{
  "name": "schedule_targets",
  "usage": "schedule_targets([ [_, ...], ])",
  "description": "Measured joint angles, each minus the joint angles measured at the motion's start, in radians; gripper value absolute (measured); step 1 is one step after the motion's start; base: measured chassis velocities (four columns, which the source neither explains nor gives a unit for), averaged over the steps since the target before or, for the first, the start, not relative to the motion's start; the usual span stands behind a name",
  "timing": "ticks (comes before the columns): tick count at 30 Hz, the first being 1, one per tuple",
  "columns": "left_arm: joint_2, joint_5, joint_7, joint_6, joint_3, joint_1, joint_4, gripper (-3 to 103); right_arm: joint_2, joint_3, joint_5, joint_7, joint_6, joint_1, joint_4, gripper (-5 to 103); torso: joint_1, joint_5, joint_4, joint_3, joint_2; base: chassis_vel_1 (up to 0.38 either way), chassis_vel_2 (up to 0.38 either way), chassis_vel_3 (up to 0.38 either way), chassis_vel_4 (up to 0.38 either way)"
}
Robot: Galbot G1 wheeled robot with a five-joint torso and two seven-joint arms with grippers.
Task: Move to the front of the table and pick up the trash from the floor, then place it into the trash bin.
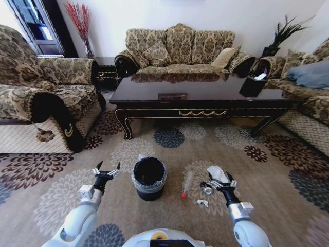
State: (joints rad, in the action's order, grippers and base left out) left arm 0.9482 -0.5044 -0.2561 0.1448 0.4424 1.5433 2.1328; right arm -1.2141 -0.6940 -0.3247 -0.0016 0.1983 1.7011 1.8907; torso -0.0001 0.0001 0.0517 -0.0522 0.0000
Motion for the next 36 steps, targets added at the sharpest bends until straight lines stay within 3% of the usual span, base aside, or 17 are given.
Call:
schedule_targets([
  [7,-0.077,-0.070,-0.053,0.082,-0.130,-0.102,0.009,100,0.011,-0.002,0.004,-0.004,0.008,0.006,-0.006,100,0.000,-0.0003,0.0003,0.000,0.000,0.000,0.000,0.000,0.000],
  [11,-0.107,-0.120,-0.080,0.127,-0.176,-0.119,0.017,100,0.024,0.019,0.019,-0.002,0.009,-0.017,-0.023,100,0.000,0.0000,-0.0006,0.000,0.000,0.000,0.000,0.000,0.000],
  [15,-0.110,-0.257,-0.139,0.197,-0.214,-0.160,0.020,100,0.012,0.047,0.044,0.001,0.014,-0.027,-0.045,100,0.000,-0.0001,-0.0002,0.000,0.000,0.000,0.000,0.000,0.000],
  [17,-0.110,-0.280,-0.146,0.207,-0.218,-0.173,0.019,100,0.011,0.049,0.048,0.001,0.015,-0.026,-0.048,100,0.000,-0.0001,-0.0001,0.000,0.000,0.000,0.000,0.000,0.000],
  [20,-0.106,-0.413,-0.191,0.273,-0.226,-0.229,0.013,100,0.008,0.057,0.057,0.003,0.018,-0.029,-0.054,100,0.000,-0.0001,0.0003,0.000,0.000,0.000,0.000,0.000,0.000],
  [21,-0.106,-0.413,-0.191,0.273,-0.226,-0.229,0.013,100,0.008,0.057,0.057,0.003,0.018,-0.029,-0.054,100,0.000,-0.0001,0.0003,0.000,0.000,0.000,0.000,0.000,0.000],
  [22,-0.104,-0.452,-0.211,0.304,-0.224,-0.237,0.013,103,0.011,0.062,0.057,0.005,0.018,-0.034,-0.055,100,0.000,-0.0001,0.0004,0.000,0.000,0.000,0.000,0.000,0.000],
  [25,-0.103,-0.535,-0.265,0.385,-0.204,-0.237,0.012,98,0.026,0.087,0.057,0.011,0.016,-0.058,-0.061,100,0.000,-0.0002,-0.0009,0.000,0.000,0.000,0.000,0.000,0.000],
  [31,-0.107,-0.620,-0.323,0.464,-0.199,-0.267,-0.004,98,0.026,0.104,0.063,0.012,0.016,-0.061,-0.069,100,0.000,-0.0001,0.0001,0.000,0.000,0.000,0.000,0.000,0.000],
  [36,-0.109,-0.638,-0.322,0.493,-0.208,-0.317,-0.029,97,0.025,0.111,0.065,0.012,0.016,-0.062,-0.070,100,0.000,-0.0002,-0.0003,0.000,0.000,0.000,0.000,0.000,0.000],
])
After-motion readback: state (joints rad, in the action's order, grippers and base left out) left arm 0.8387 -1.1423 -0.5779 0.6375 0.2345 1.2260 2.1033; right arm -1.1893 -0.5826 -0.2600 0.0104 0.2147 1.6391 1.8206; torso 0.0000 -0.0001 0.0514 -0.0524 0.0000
